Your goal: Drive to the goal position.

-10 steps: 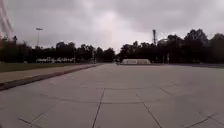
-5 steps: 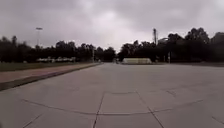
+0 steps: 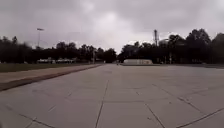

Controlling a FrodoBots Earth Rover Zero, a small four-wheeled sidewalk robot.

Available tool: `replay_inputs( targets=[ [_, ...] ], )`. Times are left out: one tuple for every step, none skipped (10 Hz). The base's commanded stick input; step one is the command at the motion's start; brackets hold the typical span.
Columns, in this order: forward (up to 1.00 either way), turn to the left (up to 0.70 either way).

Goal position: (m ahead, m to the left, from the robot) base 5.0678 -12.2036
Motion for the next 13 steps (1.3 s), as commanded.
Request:
replay_inputs(
  targets=[
    [0.70,0.00],
    [0.70,0.00],
    [0.70,0.00],
    [0.70,0.00],
    [0.70,0.00],
    [0.70,0.00],
    [0.70,0.00],
    [0.70,0.00],
    [0.70,0.00],
    [0.70,0.00],
    [0.70,0.00],
    [0.70,0.00],
    [0.70,0.00]
  ],
)
